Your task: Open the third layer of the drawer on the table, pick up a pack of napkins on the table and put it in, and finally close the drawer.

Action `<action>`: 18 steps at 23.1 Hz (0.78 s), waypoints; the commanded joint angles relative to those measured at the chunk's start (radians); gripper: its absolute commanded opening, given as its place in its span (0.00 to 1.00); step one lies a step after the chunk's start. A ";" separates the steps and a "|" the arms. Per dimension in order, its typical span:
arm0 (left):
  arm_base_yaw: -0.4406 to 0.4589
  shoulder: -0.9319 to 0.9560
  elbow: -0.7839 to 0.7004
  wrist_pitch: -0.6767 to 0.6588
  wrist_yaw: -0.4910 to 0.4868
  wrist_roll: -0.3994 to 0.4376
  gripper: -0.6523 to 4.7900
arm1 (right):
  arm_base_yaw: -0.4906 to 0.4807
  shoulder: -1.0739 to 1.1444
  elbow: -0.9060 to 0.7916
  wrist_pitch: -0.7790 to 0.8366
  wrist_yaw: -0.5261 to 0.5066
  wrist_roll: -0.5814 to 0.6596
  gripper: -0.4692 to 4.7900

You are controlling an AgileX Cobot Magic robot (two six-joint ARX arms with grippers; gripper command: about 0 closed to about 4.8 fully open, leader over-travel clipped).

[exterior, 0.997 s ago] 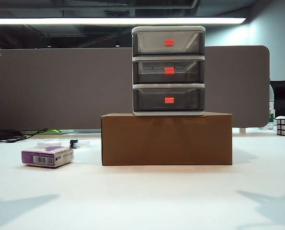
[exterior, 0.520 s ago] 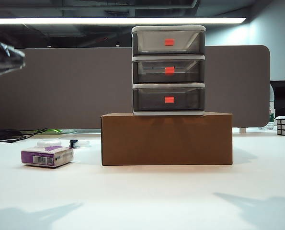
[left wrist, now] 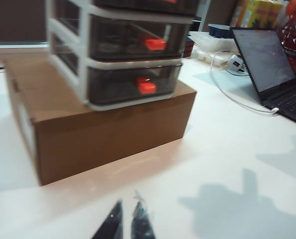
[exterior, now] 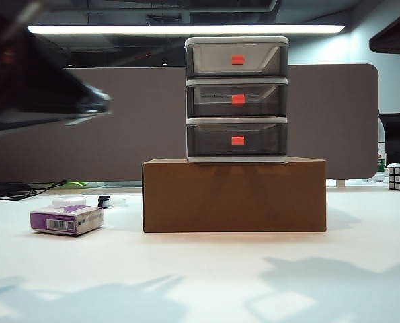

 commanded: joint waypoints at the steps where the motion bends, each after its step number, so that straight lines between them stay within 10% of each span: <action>1: 0.001 0.188 0.068 0.151 0.010 0.008 0.17 | 0.001 0.048 0.037 0.024 -0.037 -0.024 0.08; 18: 0.013 0.757 0.481 0.204 -0.055 0.019 0.17 | 0.001 0.101 0.063 0.079 -0.116 -0.093 0.08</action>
